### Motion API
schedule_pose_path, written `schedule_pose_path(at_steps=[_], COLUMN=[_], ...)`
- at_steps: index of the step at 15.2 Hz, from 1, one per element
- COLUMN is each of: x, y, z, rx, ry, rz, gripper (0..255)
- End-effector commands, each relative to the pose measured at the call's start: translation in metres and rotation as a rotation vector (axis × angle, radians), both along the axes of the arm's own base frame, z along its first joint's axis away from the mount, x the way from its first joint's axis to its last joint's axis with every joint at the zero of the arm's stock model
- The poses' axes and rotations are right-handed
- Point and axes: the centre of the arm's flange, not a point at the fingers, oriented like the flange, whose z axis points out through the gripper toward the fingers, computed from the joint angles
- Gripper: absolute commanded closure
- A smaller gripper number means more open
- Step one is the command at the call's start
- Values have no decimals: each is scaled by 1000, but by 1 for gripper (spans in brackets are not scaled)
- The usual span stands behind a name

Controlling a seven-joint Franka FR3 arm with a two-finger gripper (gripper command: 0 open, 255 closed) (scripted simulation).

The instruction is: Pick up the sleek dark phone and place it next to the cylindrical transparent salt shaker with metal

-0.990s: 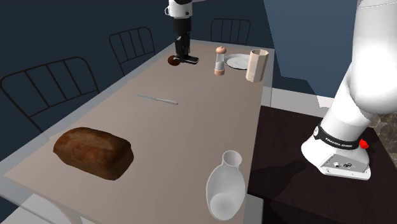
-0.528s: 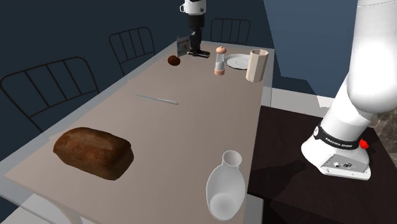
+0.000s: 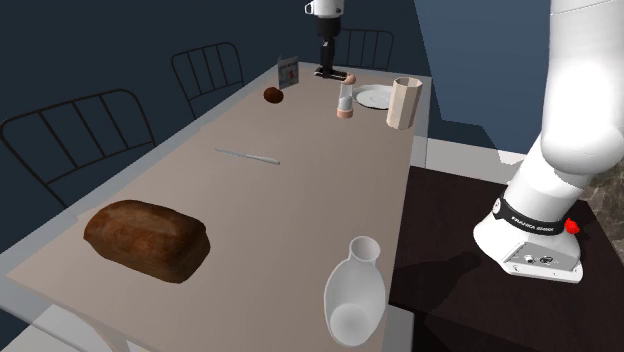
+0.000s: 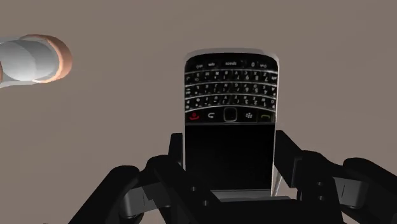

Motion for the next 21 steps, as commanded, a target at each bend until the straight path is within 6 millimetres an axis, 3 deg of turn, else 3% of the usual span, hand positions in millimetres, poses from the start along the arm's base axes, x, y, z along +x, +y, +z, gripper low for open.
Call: schedule_pose_path(at_steps=[1, 9, 21], x=[-9, -38, -39], y=[-25, -126, -130], z=[0, 0, -58], rx=[0, 0, 0], ry=[-1, -1, -1], rz=[1, 1, 1], gripper=[255, 255, 255])
